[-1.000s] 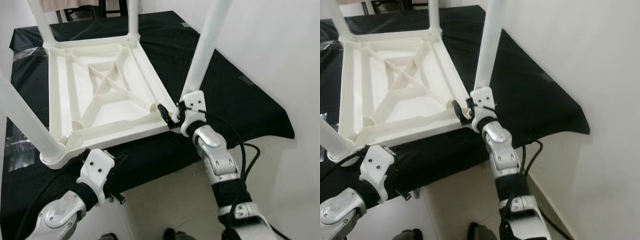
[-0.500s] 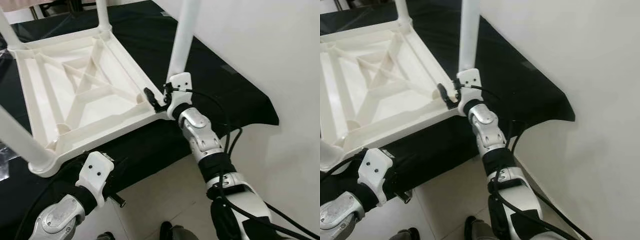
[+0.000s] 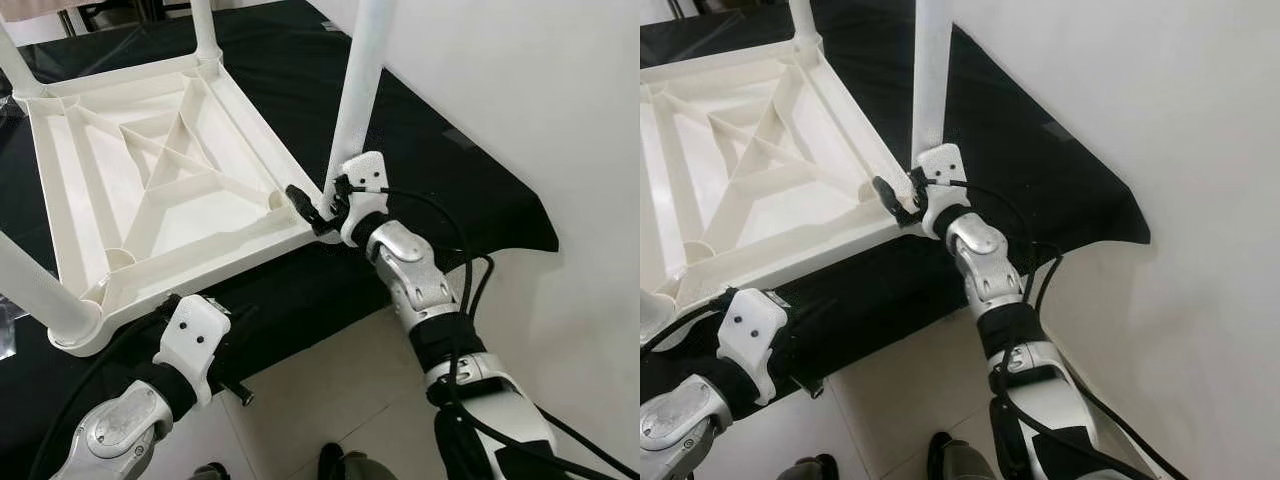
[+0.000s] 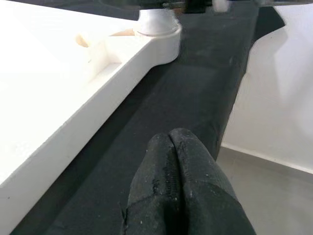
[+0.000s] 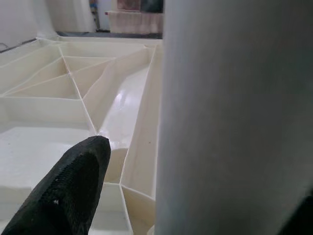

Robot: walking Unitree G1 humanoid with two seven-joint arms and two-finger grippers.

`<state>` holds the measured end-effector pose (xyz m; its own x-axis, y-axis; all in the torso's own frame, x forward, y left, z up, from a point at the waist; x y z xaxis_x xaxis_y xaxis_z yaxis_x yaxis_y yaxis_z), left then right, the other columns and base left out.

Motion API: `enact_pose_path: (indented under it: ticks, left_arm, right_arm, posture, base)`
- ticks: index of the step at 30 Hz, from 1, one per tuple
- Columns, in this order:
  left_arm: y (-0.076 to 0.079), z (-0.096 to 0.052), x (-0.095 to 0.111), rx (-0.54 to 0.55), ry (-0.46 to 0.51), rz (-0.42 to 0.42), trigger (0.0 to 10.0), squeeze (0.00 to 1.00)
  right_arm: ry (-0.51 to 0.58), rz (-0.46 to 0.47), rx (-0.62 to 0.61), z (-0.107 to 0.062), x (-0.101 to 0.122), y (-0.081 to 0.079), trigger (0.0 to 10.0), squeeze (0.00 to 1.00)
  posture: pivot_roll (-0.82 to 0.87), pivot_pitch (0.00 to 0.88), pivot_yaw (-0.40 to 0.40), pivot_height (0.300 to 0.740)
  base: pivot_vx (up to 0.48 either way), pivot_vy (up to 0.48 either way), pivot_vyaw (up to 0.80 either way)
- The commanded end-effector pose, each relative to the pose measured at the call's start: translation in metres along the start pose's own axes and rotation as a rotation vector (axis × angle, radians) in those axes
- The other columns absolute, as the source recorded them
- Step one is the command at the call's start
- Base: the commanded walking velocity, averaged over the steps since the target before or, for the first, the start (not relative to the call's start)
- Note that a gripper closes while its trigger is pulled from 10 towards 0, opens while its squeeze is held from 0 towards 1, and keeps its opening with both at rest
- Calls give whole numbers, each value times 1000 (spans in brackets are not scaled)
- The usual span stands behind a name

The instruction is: Building children table

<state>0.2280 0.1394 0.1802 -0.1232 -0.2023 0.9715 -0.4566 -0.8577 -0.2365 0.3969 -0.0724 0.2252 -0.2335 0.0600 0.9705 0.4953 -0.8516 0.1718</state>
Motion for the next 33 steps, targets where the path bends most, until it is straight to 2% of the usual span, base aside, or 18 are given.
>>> enact_pose_path:
  ticks: [1, 2, 4, 5, 6, 7, 9, 11, 16, 23, 27, 28, 29, 30, 33]
  left_arm:
    - [-1, -1, -2, 15, -11, 4, 10000, 0]
    - [-1, -1, -2, 15, -11, 4, 10000, 0]
    - [-19, -3, -7, 134, -19, 24, 10000, 0]
    - [-19, -3, -7, 134, -19, 24, 10000, 0]
    - [-28, -6, -10, 200, -21, 33, 10000, 0]
    - [-28, -6, -10, 200, -21, 33, 10000, 0]
    - [-38, -12, -15, 284, -20, 30, 10000, 0]
    - [-38, -14, -16, 299, -23, 32, 10000, 0]
    - [-35, -15, -20, 311, -23, 17, 10000, 0]
    - [-27, -12, -21, 279, -7, 18, 10000, 0]
    - [-18, -4, -25, 220, 10, -5, 10000, 0]
    - [-18, -4, -25, 220, 10, -5, 10000, 0]
    - [-16, -3, -26, 209, 11, -9, 10000, 0]
    - [-13, 0, -28, 195, 8, -6, 10000, 0]
    - [-11, 1, -31, 187, 4, -7, 10000, 0]
  right_arm:
    - [-15, 6, -13, -9, -6, 7, 10000, 0]
    - [-15, 6, -13, -9, -6, 7, 10000, 0]
    - [-11, 2, -3, -29, -10, 14, 10000, 0]
    - [-11, 2, -3, -29, -10, 14, 10000, 0]
    - [-4, 11, 14, -38, -11, 13, 10000, 0]
    - [-4, 11, 14, -38, -11, 13, 10000, 0]
    - [29, 42, 62, -52, -8, 8, 10000, 0]
    - [53, 54, 82, -56, -4, 6, 10000, 0]
    - [123, 102, 93, -58, 4, 4, 10000, 0]
    - [94, 123, 102, -61, -5, 2, 10000, 0]
    - [28, 131, 77, -79, -20, 13, 10000, 0]
    - [28, 131, 77, -79, -20, 13, 10000, 0]
    - [3, 133, 50, -86, -26, 19, 10000, 0]
    - [-37, 139, 8, -100, -36, 27, 10000, 0]
    - [-71, 151, -28, -115, -45, 30, 10000, 0]
  posture:
    - [135, 247, -116, 740]
    - [135, 247, -116, 740]
    - [124, 242, -112, 740]
    - [124, 242, -112, 740]
    - [121, 240, -109, 740]
    - [121, 240, -109, 740]
    - [121, 239, -106, 740]
    - [123, 237, -104, 740]
    - [127, 232, -102, 740]
    - [132, 228, -105, 740]
    - [121, 222, -111, 740]
    - [121, 222, -111, 740]
    - [111, 218, -112, 740]
    - [106, 216, -113, 740]
    - [99, 214, -112, 740]
  base:
    - [0, 0, 0]
    - [0, 0, 0]
    - [0, 0, 0]
    - [0, 0, 0]
    - [0, 0, 0]
    - [0, 0, 0]
    - [0, 0, 0]
    - [0, 0, 0]
    - [0, 0, 0]
    - [0, 0, 686]
    - [0, 0, 800]
    - [0, 0, 800]
    - [0, 0, 800]
    - [0, 0, 800]
    - [0, 0, 800]
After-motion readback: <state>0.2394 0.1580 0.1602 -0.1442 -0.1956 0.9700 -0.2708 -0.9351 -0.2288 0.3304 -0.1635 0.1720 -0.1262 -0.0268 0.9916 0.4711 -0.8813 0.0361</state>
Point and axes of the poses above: a point about 5 cm out from each wrist's last joint towards the gripper, its own z axis pointing out of the wrist towards the gripper, its own x axis along the axis of the wrist's last joint, y = z × x, the point moved 2 cm from there along z, pointing out of the wrist towards the gripper
